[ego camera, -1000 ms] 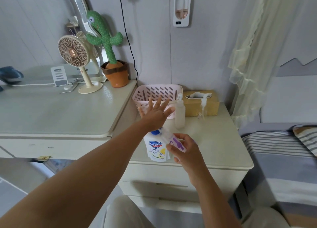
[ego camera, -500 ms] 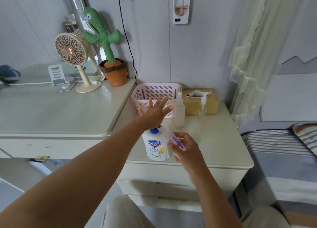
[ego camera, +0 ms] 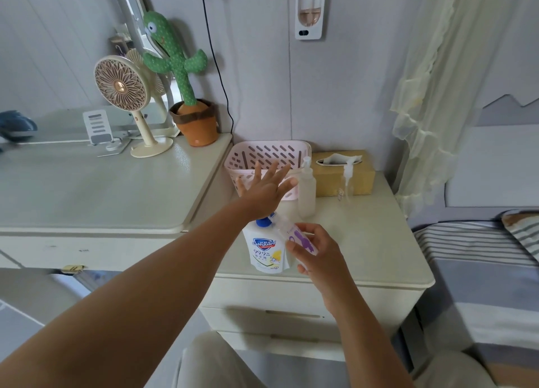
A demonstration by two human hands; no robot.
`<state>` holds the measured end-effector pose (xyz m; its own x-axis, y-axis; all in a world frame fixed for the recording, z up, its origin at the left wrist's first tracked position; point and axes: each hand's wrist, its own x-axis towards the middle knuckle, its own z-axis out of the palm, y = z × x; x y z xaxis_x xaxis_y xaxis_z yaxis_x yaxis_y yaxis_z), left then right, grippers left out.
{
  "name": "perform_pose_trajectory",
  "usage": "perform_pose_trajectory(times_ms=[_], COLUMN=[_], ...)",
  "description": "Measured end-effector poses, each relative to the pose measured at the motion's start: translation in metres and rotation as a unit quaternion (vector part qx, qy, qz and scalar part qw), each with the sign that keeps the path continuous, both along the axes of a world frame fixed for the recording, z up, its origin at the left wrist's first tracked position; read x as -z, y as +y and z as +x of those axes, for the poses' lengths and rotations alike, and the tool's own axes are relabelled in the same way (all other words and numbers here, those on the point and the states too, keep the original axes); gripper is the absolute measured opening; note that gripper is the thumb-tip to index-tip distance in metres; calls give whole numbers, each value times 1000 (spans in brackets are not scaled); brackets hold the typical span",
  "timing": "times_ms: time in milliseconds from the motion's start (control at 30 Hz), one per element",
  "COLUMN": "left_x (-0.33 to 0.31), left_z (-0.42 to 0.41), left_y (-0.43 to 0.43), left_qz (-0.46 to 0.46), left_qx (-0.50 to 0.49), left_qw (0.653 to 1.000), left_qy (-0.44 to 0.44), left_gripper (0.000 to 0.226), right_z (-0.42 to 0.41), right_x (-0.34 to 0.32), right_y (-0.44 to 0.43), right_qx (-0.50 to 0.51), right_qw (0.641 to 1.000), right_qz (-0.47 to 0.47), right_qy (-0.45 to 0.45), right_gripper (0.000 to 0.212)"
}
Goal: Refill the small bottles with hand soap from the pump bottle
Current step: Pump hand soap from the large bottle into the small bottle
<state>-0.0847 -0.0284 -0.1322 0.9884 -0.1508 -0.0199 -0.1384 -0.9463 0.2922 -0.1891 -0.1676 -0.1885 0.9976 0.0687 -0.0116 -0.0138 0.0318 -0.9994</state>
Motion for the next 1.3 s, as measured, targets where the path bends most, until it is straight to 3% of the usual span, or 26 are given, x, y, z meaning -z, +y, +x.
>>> perform_pose_trajectory(times_ms=[433, 533, 867, 1300], left_x=[-9, -3, -15, -10], left_z=[-1, -4, -5, -7], left_y=[-3, -3, -4, -4], left_qz=[12, -19, 12, 23], left_qx=[2, -9, 13, 17], left_qw=[1000, 1000, 1000, 1000], left_qy=[-17, -5, 0, -3], left_gripper=[58, 56, 58, 55], right_z=[2, 1, -1, -1], right_x=[-4, 1, -4, -1], right_y=[0, 2, -2, 0], right_qx=[-7, -1, -16, -10], right_qw=[1000, 1000, 1000, 1000], right_qz=[9, 6, 4, 1], right_qy=[-2, 8, 1, 7], right_gripper=[25, 27, 38, 32])
